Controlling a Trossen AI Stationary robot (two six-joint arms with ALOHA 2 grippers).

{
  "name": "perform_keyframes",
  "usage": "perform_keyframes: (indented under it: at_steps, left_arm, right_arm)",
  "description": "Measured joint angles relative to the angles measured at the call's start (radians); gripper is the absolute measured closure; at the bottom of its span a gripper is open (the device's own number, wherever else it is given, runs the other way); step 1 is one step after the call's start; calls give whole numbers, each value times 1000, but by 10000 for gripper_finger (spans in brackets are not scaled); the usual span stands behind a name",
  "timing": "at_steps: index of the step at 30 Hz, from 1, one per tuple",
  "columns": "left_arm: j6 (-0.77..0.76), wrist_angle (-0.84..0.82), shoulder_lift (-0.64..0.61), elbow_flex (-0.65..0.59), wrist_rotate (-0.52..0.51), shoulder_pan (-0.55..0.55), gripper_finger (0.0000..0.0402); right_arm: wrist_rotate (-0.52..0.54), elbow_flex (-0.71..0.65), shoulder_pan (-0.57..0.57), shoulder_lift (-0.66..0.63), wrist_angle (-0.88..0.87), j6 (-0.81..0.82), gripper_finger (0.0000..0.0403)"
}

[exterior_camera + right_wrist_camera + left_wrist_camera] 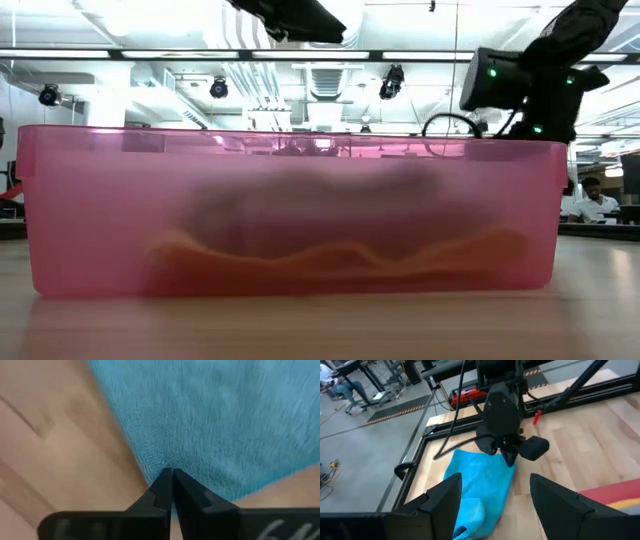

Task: Fold microfiber towels
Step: Fold the blue microfiber cloth

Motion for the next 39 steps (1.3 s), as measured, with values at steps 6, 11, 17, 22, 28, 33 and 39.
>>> perform_keyframes:
  at_steps: [6,11,17,22,28,33,39]
  left_arm:
    - [-1,-48,-35,0,-21,-31,182]
    - [1,-45,-57,0,-24,-38,182]
    - [6,-79,-72,0,-26,-38,182]
    - [32,-148,-72,0,-26,-38,182]
    - [128,-172,-81,-16,-18,-38,182]
    - [183,-135,-127,-87,-17,-37,182]
    - [201,20,-239,-217,-18,-24,182]
  right_arm:
    - [-13,30,63,10,-307,-45,394]
    - [118,84,98,-7,-574,23,394]
    - [153,179,109,-38,-580,27,394]
    - [175,257,108,-40,-484,-81,394]
    - [88,267,69,-31,-74,-384,394]
    - [80,264,1,23,204,-567,394]
    - [-73,341,-115,152,226,-697,384]
